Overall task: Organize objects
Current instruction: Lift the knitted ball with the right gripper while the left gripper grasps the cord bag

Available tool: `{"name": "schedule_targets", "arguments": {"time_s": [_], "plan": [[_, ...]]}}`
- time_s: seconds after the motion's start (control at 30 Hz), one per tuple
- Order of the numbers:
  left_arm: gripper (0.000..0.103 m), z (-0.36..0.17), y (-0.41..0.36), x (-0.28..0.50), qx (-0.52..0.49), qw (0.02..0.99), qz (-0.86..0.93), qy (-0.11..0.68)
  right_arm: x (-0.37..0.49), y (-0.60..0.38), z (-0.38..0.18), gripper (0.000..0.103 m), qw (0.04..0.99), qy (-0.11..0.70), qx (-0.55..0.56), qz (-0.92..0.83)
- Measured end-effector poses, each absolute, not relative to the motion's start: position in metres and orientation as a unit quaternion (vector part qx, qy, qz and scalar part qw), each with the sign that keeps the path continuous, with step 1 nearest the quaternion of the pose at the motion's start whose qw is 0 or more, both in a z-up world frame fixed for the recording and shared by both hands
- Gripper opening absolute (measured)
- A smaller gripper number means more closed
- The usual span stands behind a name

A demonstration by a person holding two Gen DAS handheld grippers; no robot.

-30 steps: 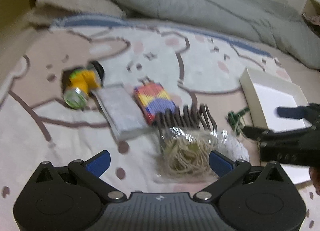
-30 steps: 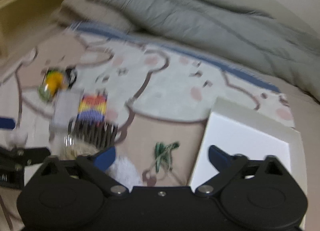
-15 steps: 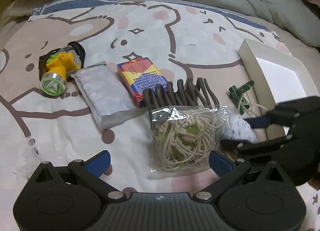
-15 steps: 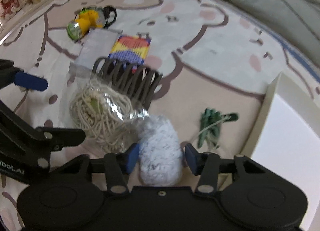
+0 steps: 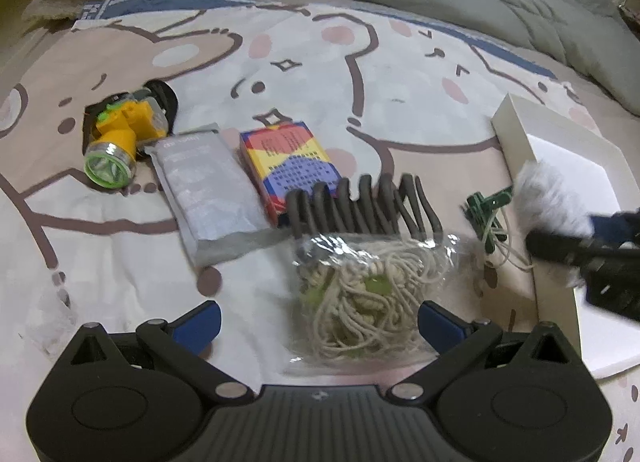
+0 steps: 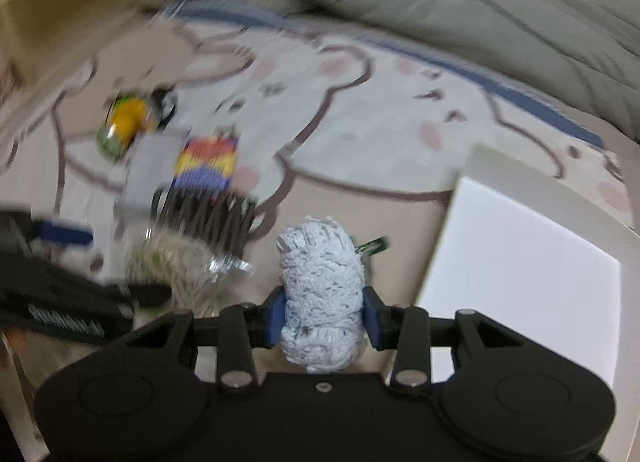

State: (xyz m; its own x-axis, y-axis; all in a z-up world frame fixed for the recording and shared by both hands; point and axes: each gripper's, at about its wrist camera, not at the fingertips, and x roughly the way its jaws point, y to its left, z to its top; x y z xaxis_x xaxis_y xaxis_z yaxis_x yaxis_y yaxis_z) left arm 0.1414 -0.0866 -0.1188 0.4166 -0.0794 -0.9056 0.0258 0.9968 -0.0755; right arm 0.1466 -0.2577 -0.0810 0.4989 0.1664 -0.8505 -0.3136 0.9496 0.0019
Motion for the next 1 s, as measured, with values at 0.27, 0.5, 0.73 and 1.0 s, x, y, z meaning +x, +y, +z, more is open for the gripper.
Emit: {"name": "schedule_targets", "arguments": {"time_s": [0.27,0.5,0.73,1.0], "plan": [[0.103,-0.133,-0.114,0.142,0.000,0.839,-0.001,0.544,0.143,-0.273,-0.071,0.041,0.877,0.468,-0.030,0.110],[0.103,-0.145,-0.111,0.151,-0.012,0.833,0.004,0.553,0.133,-0.281,-0.078,0.041,0.872,0.477,-0.021,0.105],[0.074,-0.140,-0.107,0.149,-0.053,0.831,-0.028,0.553,0.128,-0.284,-0.077,0.041,0.872,0.477,-0.016,0.107],[0.064,-0.117,-0.096,0.137,-0.087,0.835,-0.052,0.541,0.123,-0.289,-0.067,0.041,0.881,0.465,-0.001,0.094]]}}
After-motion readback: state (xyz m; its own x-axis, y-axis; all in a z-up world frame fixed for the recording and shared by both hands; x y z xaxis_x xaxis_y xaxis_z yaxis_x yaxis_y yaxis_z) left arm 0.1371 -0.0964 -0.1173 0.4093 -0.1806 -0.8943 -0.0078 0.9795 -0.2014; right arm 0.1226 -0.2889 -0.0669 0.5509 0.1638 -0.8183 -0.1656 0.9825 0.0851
